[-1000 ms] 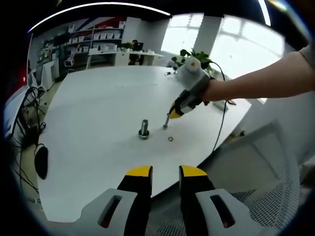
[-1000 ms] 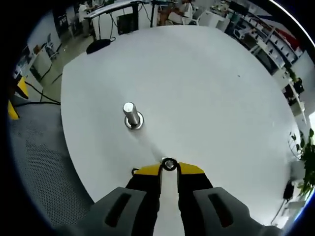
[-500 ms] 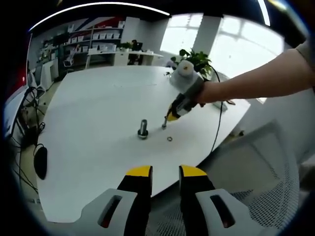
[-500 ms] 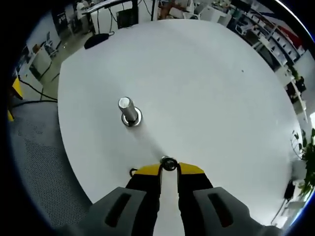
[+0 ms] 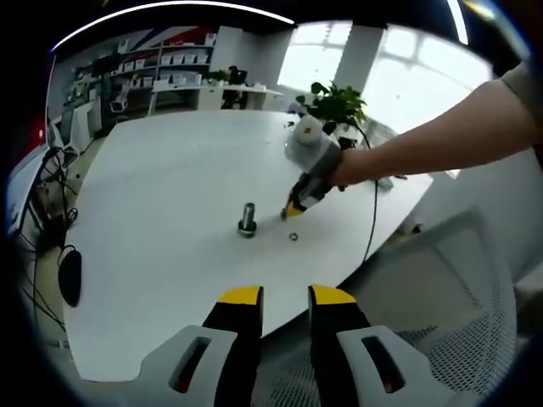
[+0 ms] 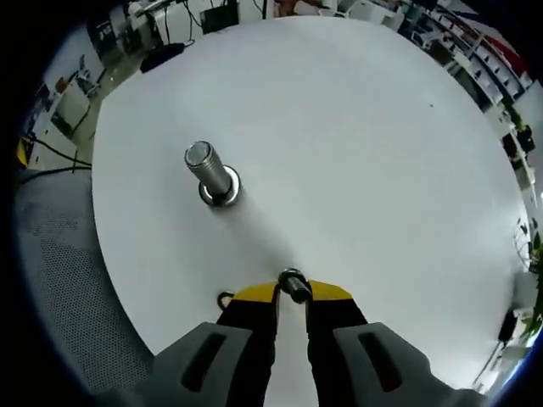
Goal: Place the washer onto the threaded stud by aligning its center hole with the stud, sliding it down to the base, and recovering from edge contact or off-axis alignment until the washer reaches the visible bottom stop.
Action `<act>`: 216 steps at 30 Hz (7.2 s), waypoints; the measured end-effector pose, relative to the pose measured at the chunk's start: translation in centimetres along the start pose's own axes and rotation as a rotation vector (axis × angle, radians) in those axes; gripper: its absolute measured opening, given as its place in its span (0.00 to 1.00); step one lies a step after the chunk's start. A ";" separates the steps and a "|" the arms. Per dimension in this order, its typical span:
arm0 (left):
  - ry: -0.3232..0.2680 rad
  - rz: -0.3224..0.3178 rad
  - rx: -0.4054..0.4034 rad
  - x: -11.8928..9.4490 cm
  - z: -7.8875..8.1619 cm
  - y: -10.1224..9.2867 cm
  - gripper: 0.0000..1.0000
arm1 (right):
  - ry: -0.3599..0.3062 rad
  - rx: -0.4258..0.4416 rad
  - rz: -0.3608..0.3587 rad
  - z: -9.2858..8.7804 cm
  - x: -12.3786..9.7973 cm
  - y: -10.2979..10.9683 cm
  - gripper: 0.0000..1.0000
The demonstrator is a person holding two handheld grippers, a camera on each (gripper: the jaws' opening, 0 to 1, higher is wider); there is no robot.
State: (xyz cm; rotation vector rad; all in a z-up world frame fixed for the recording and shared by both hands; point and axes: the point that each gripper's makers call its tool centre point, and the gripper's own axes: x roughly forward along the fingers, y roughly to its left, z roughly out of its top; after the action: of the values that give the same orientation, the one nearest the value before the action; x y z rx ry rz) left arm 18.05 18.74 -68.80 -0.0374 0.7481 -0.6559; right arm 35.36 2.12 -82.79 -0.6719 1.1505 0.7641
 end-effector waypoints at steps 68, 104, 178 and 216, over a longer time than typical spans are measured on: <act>0.010 0.011 -0.003 0.0 -0.3 0.2 0.18 | 0.004 -0.006 0.049 -3.0 0.0 6.1 0.25; 0.002 0.016 -0.001 -0.1 -0.1 0.2 0.17 | 0.156 -0.137 0.063 -1.9 0.6 5.5 0.15; 0.038 0.019 -0.002 0.1 -0.8 0.4 0.19 | -0.109 0.119 -0.039 -1.3 -0.1 4.2 0.14; 0.020 0.021 0.025 0.0 -0.3 0.3 0.18 | -0.243 0.054 -0.144 1.8 -4.6 -0.3 0.14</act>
State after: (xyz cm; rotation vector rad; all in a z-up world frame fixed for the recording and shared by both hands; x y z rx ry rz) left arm 18.02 19.07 -69.14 0.0001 0.7585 -0.6461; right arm 35.57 2.48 -77.87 -0.5918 0.8880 0.6696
